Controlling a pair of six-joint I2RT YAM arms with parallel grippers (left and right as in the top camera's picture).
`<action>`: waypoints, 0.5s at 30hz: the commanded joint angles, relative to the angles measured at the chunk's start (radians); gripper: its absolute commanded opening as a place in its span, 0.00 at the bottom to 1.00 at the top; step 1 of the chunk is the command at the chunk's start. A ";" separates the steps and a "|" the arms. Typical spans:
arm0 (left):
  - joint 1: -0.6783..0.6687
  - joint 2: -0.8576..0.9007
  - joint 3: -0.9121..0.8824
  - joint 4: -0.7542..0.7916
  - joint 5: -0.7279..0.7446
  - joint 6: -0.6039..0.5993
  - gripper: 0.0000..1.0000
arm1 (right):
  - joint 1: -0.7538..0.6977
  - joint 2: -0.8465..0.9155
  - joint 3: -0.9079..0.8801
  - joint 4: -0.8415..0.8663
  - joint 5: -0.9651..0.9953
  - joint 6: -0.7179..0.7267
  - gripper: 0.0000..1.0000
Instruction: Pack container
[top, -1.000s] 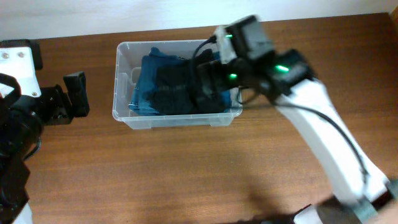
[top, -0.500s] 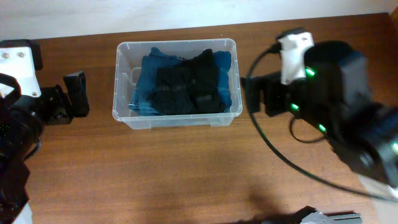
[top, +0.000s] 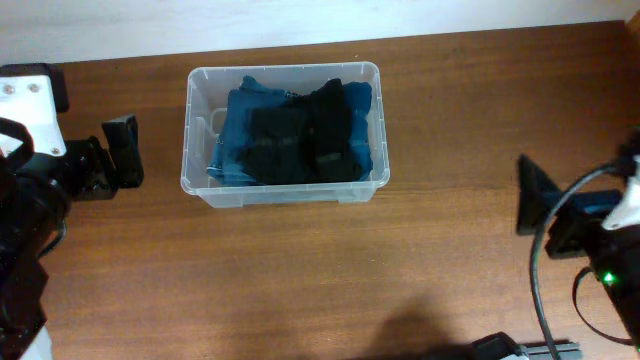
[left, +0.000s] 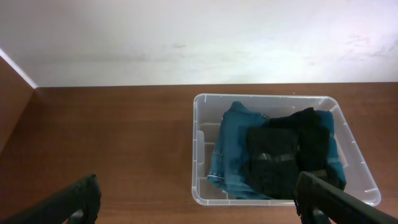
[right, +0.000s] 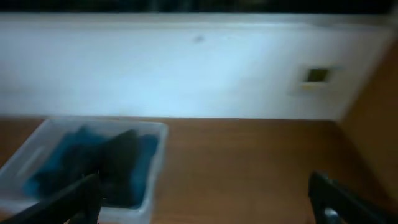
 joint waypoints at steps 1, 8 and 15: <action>0.004 -0.008 0.002 0.002 -0.007 0.001 0.99 | -0.127 -0.082 -0.187 0.090 -0.052 -0.010 0.98; 0.004 -0.008 0.002 0.002 -0.007 0.001 0.99 | -0.214 -0.365 -0.733 0.371 -0.131 -0.010 0.99; 0.004 -0.008 0.002 -0.002 -0.007 0.001 0.99 | -0.214 -0.654 -1.180 0.517 -0.243 -0.009 0.98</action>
